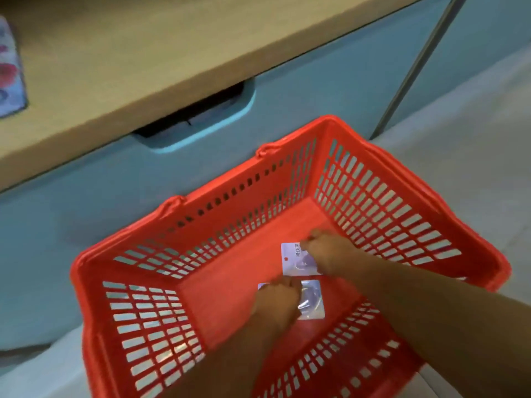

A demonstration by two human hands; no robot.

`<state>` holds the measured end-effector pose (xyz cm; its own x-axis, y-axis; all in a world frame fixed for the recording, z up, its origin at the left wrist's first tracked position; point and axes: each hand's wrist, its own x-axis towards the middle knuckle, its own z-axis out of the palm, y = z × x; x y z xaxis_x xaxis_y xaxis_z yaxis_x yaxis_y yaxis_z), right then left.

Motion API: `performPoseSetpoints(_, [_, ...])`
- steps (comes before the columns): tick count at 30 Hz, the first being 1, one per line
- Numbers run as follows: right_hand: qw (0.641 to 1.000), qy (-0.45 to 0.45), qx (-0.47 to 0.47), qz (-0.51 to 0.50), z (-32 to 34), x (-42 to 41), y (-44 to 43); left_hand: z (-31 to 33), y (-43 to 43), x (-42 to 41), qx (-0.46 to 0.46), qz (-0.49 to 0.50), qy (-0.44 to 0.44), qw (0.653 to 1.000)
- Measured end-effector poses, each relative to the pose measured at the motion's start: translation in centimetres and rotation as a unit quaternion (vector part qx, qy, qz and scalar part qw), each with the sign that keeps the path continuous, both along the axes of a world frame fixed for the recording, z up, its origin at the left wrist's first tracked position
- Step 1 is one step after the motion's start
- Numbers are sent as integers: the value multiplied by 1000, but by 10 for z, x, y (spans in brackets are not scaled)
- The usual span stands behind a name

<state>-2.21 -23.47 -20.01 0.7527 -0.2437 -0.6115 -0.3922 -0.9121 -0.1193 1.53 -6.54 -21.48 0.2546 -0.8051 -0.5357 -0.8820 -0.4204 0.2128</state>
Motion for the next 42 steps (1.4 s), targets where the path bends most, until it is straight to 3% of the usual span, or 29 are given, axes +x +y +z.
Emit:
performPoseSetpoints(5, [997, -23, -69, 17, -9, 1, 3, 8, 18, 22, -9, -38, -29, 999])
performPoseSetpoints(7, [998, -24, -43, -31, -8, -1, 0, 16, 25, 34, -10, -40, -19, 999])
performPoseSetpoints(10, [983, -82, 69, -147, 2, -2, -8, 37, 34, 45, -31, -21, 33, 999])
performPoseSetpoints(12, [946, -147, 141, -253, 17, -2, -9, 60, 37, 53, -76, 24, 100, 992])
performPoseSetpoints(15, [847, -243, 237, -410, 60, -4, -3, 111, 47, 61, -142, 73, 164, 974])
performPoseSetpoints(17, [782, -281, 317, -457, 105, -10, 4, 153, 56, 61, -189, 105, 178, 960])
performPoseSetpoints(19, [746, -300, 383, -455, 158, -19, 10, 203, 62, 61, -234, 124, 184, 947])
performPoseSetpoints(23, [750, -336, 411, -394, 280, -31, 25, 318, 65, 61, -318, 136, 191, 919])
performPoseSetpoints(27, [695, -358, 465, -416, 418, -36, 51, 447, 66, 61, -364, 134, 178, 905])
performPoseSetpoints(28, [683, -361, 476, -420, 455, -37, 59, 481, 66, 61, -368, 127, 162, 907])
performPoseSetpoints(32, [690, -347, 514, -373, 599, -40, 88, 629, 70, 62, -346, 107, 92, 928])
performPoseSetpoints(34, [669, -388, 507, -381, 668, -40, 97, 711, 75, 64, -352, 112, 70, 927])
performPoseSetpoints(36, [636, -449, 491, -392, 732, -41, 107, 790, 83, 61, -400, 198, 128, 886])
performPoseSetpoints(38, [598, -495, 492, -395, 792, -41, 118, 858, 95, 56, -464, 362, 261, 765])
performPoseSetpoints(40, [589, -530, 480, -377, 846, -42, 129, 908, 105, 51, -490, 474, 368, 632])
performPoseSetpoints(42, [597, -552, 456, -362, 891, -42, 143, 948, 114, 40, -493, 502, 450, 550])
